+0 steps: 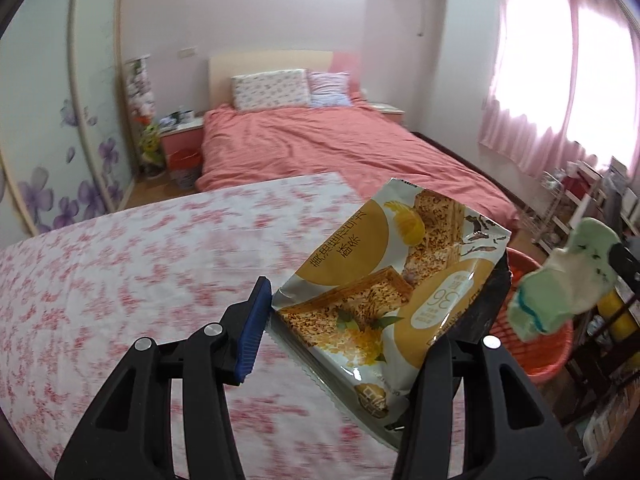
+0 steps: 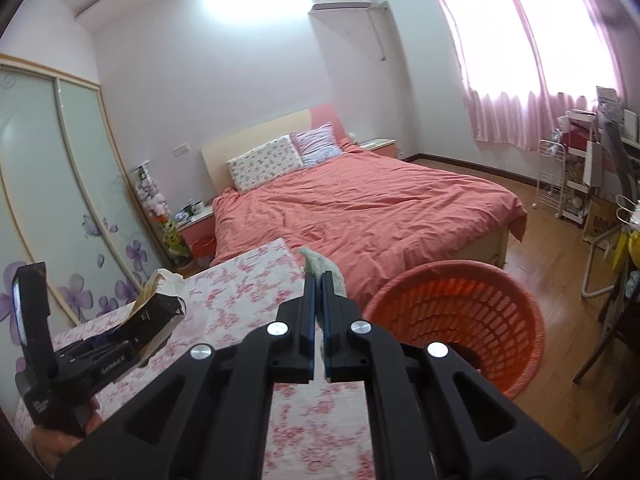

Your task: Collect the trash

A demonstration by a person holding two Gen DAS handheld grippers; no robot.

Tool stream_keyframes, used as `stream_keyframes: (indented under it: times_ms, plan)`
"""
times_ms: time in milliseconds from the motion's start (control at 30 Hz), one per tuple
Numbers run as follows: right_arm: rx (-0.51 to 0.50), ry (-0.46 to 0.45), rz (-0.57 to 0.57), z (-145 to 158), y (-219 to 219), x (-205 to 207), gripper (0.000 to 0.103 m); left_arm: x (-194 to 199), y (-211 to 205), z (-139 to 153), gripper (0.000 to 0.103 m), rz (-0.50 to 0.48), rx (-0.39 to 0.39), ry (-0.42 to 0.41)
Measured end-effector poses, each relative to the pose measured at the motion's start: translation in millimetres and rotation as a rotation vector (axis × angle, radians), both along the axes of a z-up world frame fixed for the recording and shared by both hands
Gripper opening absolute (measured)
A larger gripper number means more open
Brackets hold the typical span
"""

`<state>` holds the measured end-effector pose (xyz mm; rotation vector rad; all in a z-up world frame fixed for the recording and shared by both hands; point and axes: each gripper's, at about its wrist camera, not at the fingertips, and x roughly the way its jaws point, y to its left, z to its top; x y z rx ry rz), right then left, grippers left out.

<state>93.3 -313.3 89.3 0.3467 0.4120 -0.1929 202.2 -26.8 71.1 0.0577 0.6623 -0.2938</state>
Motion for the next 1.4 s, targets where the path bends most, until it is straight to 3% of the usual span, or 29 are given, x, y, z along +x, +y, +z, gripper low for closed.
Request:
stream_keyframes:
  times_ms: [733,1233,1400]
  plan:
    - [0.084,0.012,-0.131,-31,-109,-12,0.004,-14,-130,-29,0.047,-0.221,-0.020,0.061]
    - [0.129,0.025,-0.158,-52,-151,-4,0.004,-11,-188,-55,0.048,-0.288,-0.006,0.112]
    - [0.173,0.067,-0.142,-67,-165,11,0.010,-5,-203,-71,0.069,-0.308,0.012,0.152]
